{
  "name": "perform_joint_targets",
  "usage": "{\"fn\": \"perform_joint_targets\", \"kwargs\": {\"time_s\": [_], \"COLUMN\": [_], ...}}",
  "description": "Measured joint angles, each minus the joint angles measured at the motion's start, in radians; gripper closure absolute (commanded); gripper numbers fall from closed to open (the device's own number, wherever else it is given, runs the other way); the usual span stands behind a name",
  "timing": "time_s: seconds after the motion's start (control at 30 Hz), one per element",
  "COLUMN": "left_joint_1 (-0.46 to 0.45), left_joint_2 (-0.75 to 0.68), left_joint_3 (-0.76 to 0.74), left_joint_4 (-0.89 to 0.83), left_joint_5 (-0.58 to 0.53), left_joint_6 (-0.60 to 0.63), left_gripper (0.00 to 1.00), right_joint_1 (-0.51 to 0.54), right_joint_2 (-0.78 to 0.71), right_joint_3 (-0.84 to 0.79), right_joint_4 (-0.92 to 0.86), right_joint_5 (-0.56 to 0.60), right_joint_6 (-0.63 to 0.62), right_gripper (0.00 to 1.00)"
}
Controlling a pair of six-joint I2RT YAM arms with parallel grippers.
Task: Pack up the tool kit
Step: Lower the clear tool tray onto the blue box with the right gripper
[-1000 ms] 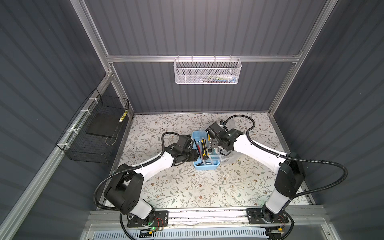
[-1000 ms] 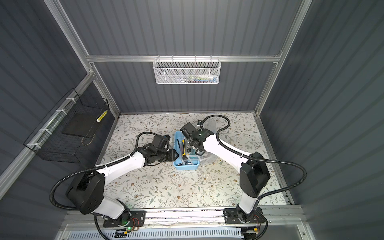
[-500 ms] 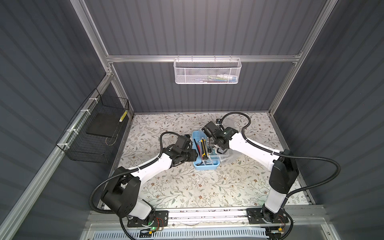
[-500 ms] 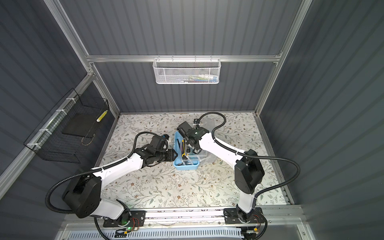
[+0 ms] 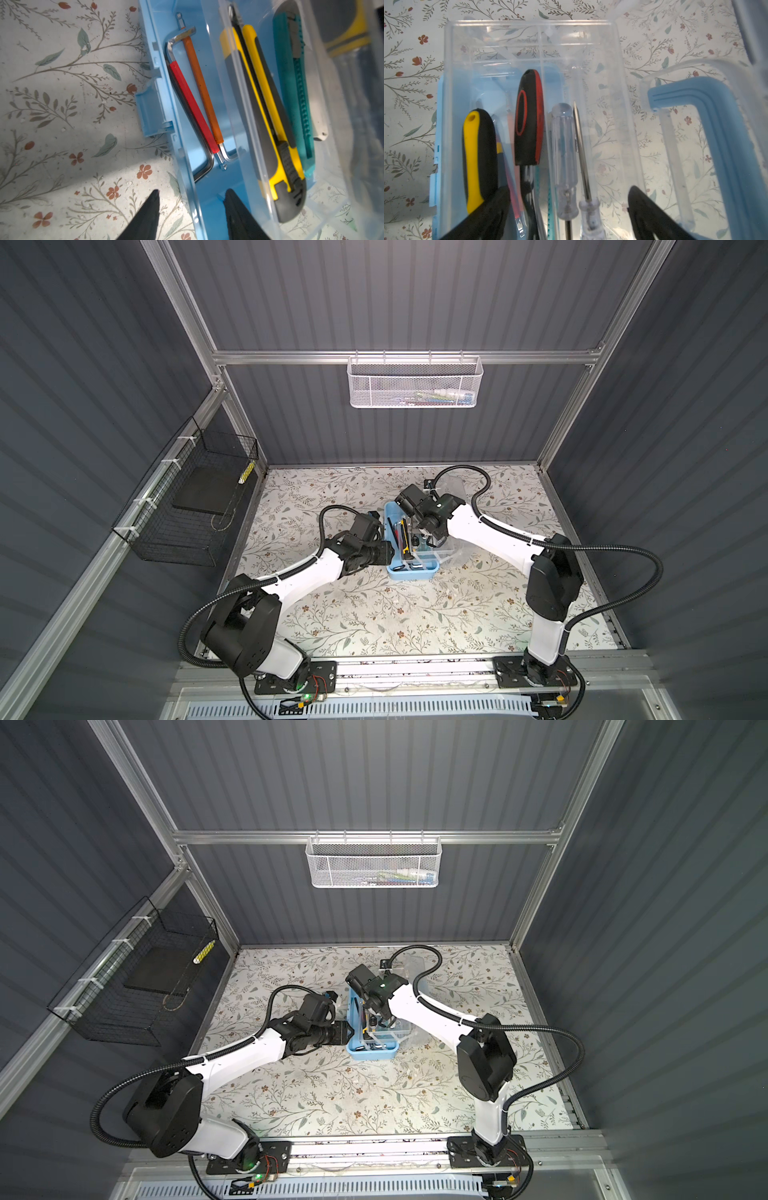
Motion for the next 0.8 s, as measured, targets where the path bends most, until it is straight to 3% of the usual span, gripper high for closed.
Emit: {"fn": "perform_joint_targets", "kwargs": {"time_s": [0.8], "left_joint_1": [0.0], "left_joint_2": [-0.04], "left_joint_3": [-0.031], "left_joint_4": [0.001], "left_joint_5": [-0.038], "left_joint_6": [0.025], "left_gripper": [0.43], "right_joint_1": [0.068], "right_joint_2": [0.14], "right_joint_3": [0.243], "right_joint_4": [-0.074], "right_joint_5": [0.046], "right_joint_6": [0.034], "right_gripper": [0.03]}}
